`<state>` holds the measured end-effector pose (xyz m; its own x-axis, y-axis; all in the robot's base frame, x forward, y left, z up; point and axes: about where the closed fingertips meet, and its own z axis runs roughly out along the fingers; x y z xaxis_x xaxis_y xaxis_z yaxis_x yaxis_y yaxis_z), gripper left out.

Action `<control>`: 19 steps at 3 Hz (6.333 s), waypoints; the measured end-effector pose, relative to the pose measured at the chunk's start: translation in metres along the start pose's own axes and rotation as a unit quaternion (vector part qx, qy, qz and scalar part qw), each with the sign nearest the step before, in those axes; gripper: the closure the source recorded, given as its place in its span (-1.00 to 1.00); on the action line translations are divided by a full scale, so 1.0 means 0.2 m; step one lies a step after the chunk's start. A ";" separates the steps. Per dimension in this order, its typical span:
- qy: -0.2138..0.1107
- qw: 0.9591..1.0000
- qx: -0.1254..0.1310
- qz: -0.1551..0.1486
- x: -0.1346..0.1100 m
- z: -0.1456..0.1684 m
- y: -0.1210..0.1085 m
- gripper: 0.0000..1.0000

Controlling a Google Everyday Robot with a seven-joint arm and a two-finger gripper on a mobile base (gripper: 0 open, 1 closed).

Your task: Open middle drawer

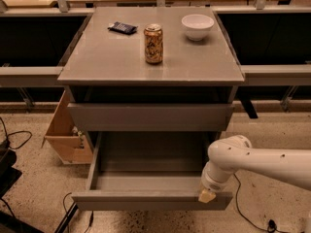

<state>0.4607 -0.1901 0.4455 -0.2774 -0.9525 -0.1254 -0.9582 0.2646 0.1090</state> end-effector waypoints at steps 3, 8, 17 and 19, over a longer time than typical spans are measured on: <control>-0.002 1.000 -0.020 -0.003 0.01 0.00 0.10 -0.31; -0.015 0.998 -0.064 -0.007 0.04 0.08 0.45 -0.68; 0.046 0.985 -0.162 -0.031 0.05 -0.11 0.93 -1.00; 0.101 0.994 -0.040 0.013 0.02 -1.16 0.64 -1.00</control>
Offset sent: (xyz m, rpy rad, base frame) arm -0.0190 0.0024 0.0019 0.0148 0.0370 0.0101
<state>0.3544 -0.1950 0.6887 -0.2742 -0.9585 0.0774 -0.9398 0.2842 0.1896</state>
